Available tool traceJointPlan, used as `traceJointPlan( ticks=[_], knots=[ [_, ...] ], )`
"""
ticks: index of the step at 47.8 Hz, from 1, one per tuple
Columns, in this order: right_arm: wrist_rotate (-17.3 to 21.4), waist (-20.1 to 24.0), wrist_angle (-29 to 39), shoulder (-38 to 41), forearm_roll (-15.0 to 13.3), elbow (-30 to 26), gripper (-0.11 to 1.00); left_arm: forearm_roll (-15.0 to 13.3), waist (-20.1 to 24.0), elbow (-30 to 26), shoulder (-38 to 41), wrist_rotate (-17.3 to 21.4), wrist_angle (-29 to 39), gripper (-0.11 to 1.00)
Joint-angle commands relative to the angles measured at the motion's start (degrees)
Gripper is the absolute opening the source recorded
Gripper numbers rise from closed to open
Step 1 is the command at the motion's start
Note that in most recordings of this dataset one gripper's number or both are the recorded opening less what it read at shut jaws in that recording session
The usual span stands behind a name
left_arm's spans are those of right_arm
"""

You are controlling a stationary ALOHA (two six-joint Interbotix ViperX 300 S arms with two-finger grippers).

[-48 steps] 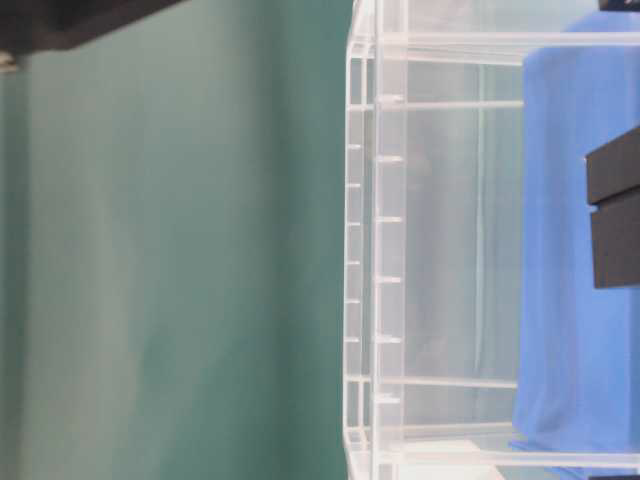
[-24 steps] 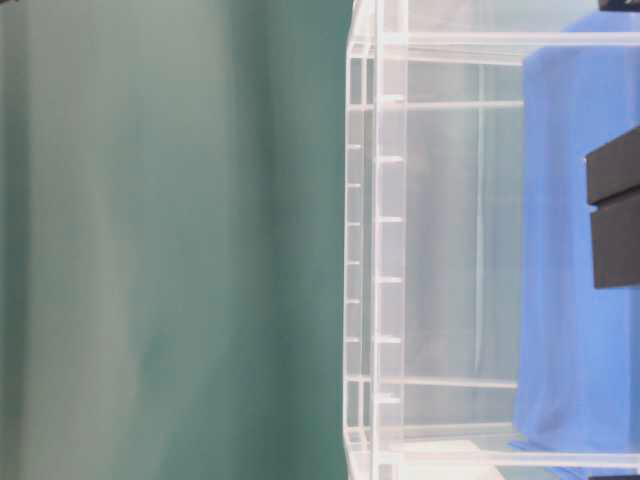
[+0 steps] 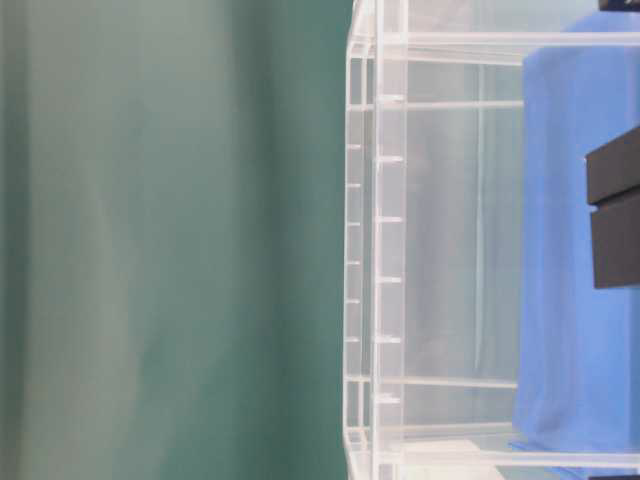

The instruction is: Take out the box from the case.

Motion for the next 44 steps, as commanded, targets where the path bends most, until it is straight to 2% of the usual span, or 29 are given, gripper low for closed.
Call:
traceJointPlan(
  ticks=[1, 23, 44],
  knots=[
    [0.5, 0.5, 0.4, -3.3, 0.6, 1.1, 0.83, 0.1, -0.2, -0.4, 0.0, -0.1, -0.2, 0.92],
    [7.4, 4.2, 0.2, -12.9, 0.7, 11.9, 0.83, 0.1, -0.3, -0.4, 0.0, -1.2, -0.2, 0.92],
    [7.6, 4.6, -0.9, -14.0, 0.2, 13.5, 0.83, 0.1, -0.2, -0.4, 0.0, -1.8, -0.2, 0.92]
  ],
)
